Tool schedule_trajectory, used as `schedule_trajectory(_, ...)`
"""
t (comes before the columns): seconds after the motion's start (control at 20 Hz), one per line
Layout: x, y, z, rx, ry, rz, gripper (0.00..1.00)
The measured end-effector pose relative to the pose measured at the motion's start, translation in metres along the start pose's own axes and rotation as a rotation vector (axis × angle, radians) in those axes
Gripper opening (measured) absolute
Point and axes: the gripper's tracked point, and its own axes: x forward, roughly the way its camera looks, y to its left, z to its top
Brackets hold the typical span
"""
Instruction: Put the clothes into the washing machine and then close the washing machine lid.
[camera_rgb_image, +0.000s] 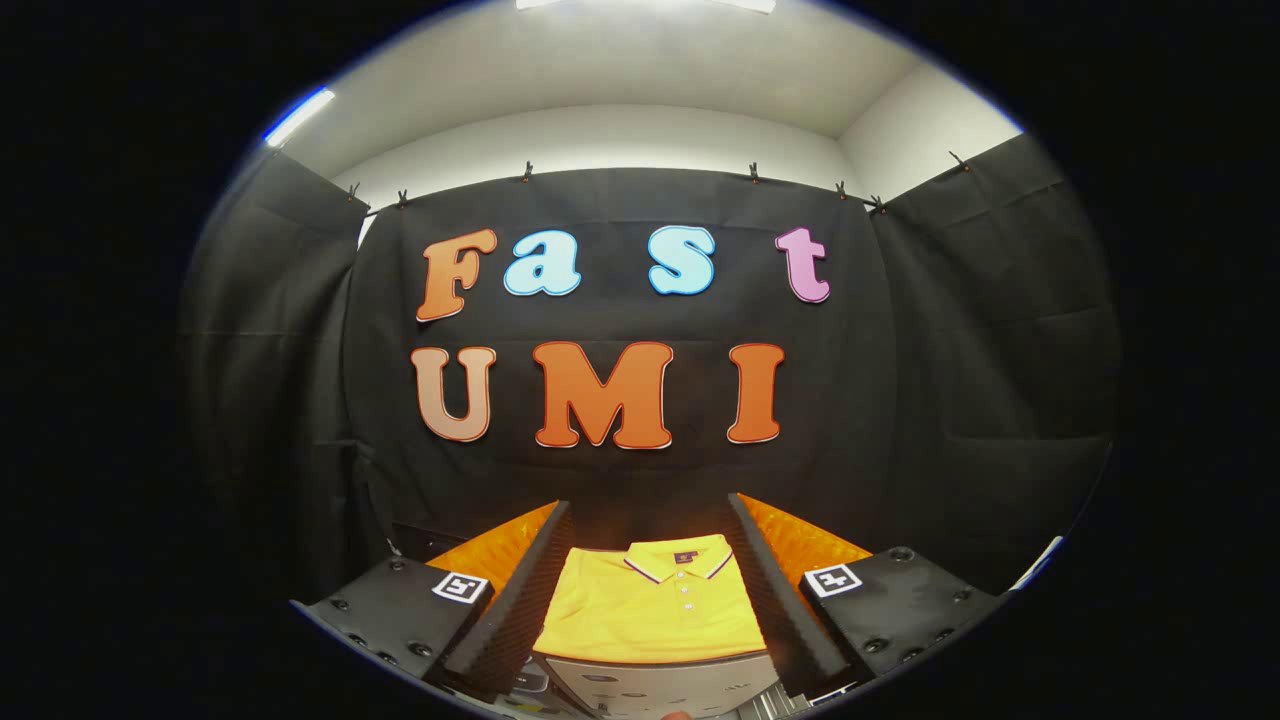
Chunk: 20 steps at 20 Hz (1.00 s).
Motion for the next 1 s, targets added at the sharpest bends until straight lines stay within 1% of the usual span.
schedule_trajectory(0.35, 0.018, -0.006, -0.006, -0.013, 0.019, -0.006, 0.99)
schedule_trajectory(0.5, 0.038, -0.016, -0.029, -0.021, 0.065, -0.018, 0.99)
schedule_trajectory(0.7, 0.073, -0.025, -0.061, 0.006, 0.127, -0.005, 0.99)
schedule_trajectory(0.8, 0.093, -0.034, -0.087, 0.000, 0.184, -0.005, 0.99)
schedule_trajectory(0.85, 0.101, -0.040, -0.098, -0.009, 0.209, -0.019, 0.99)
schedule_trajectory(1.0, 0.130, -0.048, -0.128, -0.002, 0.261, -0.011, 0.99)
